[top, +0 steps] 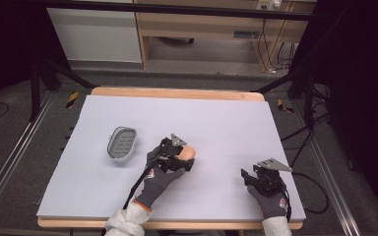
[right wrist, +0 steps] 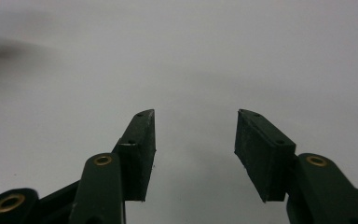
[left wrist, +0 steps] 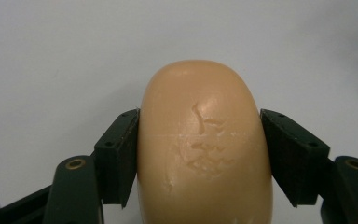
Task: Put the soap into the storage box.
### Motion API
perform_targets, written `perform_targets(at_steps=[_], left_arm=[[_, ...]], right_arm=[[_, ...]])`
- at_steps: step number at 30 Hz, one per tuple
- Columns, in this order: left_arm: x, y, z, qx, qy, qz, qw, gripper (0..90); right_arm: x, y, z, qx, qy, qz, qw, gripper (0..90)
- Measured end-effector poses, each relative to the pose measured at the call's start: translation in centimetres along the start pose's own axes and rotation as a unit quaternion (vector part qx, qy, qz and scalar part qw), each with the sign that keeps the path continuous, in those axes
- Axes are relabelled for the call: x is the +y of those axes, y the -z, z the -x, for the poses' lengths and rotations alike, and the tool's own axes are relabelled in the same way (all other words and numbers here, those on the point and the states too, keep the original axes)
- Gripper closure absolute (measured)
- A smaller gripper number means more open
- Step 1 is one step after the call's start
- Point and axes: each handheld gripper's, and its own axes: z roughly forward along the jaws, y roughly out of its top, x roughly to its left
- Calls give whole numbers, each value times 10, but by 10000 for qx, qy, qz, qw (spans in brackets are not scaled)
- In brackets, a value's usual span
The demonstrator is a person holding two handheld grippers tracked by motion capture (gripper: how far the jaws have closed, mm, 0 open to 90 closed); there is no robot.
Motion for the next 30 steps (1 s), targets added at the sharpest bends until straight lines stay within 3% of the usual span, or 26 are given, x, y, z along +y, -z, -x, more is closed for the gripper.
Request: perform_targets(at_steps=[8,12,30], left_arm=[[-2,34,-16,14,93,285,9995,318],[-5,46,-22,74,80,305,9995,318],[-20,77,-45,168,201,450,9986,319]], right_arm=[[0,1,0,-1,-27,20,10000,478],[-1,0,0,-13,-6,9,10000,477],[-1,-1,-2,-32,25,-27,10000,474]])
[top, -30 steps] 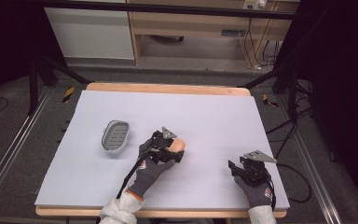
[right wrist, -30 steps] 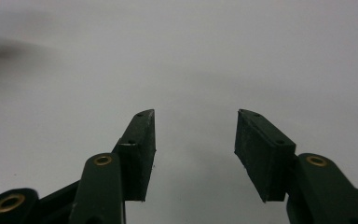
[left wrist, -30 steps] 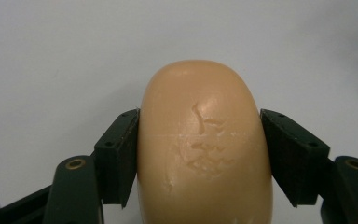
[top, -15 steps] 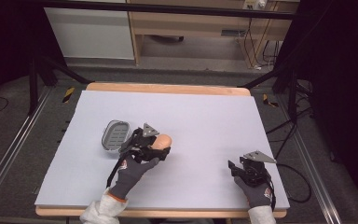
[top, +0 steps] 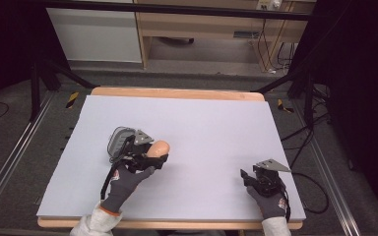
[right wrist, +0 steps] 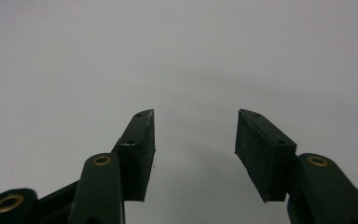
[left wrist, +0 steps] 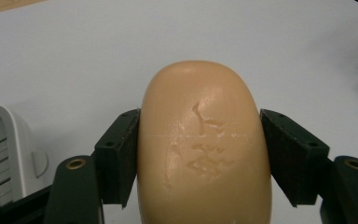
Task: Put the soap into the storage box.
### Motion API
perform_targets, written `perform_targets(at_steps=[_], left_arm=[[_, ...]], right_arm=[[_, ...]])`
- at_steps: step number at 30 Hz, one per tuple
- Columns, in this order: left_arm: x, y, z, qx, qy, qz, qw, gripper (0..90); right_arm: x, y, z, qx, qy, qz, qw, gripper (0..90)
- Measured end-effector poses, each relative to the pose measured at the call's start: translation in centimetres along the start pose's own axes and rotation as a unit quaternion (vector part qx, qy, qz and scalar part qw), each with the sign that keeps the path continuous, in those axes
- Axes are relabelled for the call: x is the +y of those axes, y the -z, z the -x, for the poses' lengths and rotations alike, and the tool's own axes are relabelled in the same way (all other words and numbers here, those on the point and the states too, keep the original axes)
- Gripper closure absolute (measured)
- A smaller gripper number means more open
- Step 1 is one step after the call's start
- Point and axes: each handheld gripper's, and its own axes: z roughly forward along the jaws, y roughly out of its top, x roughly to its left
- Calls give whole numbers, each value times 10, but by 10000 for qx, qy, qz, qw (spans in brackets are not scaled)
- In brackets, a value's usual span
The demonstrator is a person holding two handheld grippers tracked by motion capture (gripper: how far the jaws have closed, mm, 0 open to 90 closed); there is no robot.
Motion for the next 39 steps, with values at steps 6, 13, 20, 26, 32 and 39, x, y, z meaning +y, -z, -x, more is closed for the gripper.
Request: perform_targets(at_steps=[6,13,20,26,32,39], left_arm=[[-4,5,-7,7,62,34,10000,319],[-5,12,-14,43,83,79,9999,320],[-3,22,-25,145,131,149,9997,320],[0,30,-34,233,150,189,9994,320],[3,36,-45,333,226,233,9989,320],[2,38,-63,461,328,211,9982,320]], right_arm=[[0,0,1,3,-1,3,10000,474],[0,0,0,-8,6,10,10000,475],[0,0,0,10,8,0,10000,475],[0,0,0,11,8,3,10000,475],[0,0,0,16,4,10,10000,476],[0,0,0,18,15,14,10000,477]])
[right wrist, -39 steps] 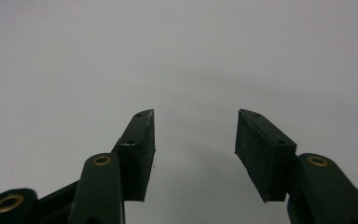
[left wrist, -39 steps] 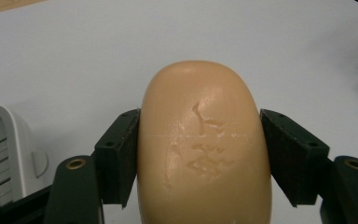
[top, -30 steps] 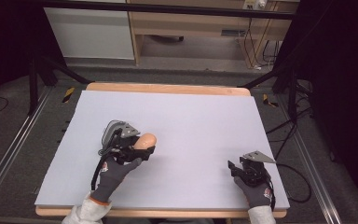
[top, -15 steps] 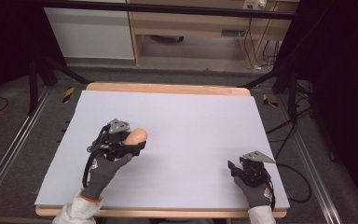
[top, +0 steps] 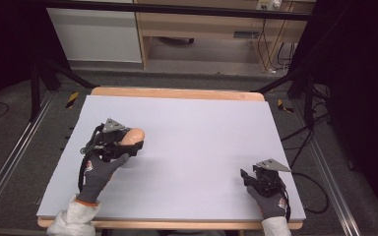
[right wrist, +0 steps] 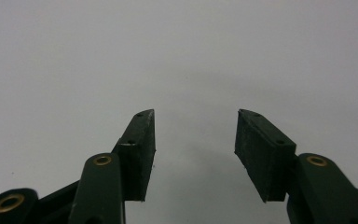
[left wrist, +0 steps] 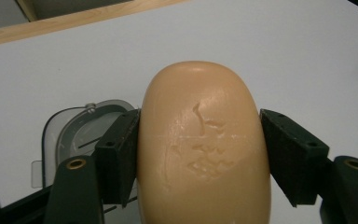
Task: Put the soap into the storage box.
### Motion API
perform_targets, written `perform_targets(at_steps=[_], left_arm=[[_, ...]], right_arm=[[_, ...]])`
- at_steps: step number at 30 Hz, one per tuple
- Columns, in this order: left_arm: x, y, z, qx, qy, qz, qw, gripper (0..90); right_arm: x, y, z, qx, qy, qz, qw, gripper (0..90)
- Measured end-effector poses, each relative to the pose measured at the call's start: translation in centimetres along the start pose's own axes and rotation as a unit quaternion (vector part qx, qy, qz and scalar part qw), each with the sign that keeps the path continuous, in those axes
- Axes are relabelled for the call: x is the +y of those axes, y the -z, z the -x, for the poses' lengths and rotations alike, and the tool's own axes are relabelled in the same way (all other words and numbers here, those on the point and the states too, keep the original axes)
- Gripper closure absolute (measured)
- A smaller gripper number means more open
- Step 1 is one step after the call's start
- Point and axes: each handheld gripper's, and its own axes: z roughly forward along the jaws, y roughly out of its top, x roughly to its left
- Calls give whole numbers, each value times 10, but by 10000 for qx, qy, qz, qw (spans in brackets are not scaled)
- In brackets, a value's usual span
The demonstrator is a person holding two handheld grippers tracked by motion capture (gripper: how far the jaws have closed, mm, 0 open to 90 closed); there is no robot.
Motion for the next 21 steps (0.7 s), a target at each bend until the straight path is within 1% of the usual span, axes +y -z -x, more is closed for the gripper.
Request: perform_targets(at_steps=[7,9,11,12,15,21], left_arm=[[-3,-5,-13,140,138,-24,9998,320],[-4,-7,-16,159,204,-26,9997,320],[-5,-10,-18,182,210,-45,9996,321],[-6,-11,-19,196,202,-73,9996,320],[-8,-15,-22,239,239,-97,9994,320],[-11,-21,-28,313,274,-169,9990,321]], right_arm=[[0,-1,0,-13,16,3,10000,478],[0,-1,0,-10,24,0,10000,479],[0,-1,0,-8,24,-14,10000,478],[0,-1,-1,-4,-21,-28,10000,479],[0,-1,0,-4,23,2,10000,479],[0,-1,0,-8,32,-6,10000,479]])
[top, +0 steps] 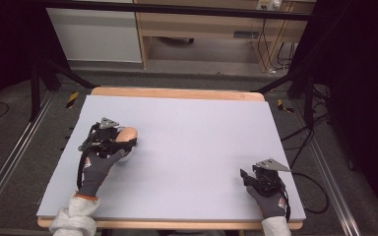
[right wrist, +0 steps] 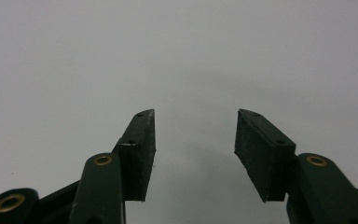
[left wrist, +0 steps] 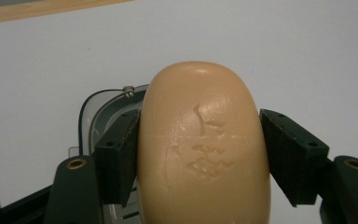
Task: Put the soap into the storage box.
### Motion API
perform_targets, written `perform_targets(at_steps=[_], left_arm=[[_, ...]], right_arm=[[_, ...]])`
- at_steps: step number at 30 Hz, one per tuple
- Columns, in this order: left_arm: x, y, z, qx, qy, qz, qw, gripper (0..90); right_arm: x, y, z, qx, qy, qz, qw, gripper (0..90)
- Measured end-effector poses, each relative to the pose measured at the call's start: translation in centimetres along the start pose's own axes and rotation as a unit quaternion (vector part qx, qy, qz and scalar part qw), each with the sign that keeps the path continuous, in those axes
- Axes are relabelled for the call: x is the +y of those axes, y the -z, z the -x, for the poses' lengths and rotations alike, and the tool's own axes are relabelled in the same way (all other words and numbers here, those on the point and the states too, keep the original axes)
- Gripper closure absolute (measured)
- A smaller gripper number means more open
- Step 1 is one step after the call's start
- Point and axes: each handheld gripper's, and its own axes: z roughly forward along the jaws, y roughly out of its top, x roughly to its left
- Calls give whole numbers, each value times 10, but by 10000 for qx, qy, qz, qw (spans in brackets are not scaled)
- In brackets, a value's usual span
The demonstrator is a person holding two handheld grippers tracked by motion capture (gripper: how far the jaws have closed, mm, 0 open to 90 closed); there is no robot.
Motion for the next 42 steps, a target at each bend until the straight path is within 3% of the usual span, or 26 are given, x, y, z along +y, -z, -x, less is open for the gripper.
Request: perform_targets(at_steps=[17,42], left_arm=[[-10,-17,-14,149,107,-163,9997,320],[-18,-27,-16,260,109,-163,9995,318]], right_arm=[[0,-1,-1,12,-12,-27,10000,479],[0,-1,-1,21,22,-23,10000,477]])
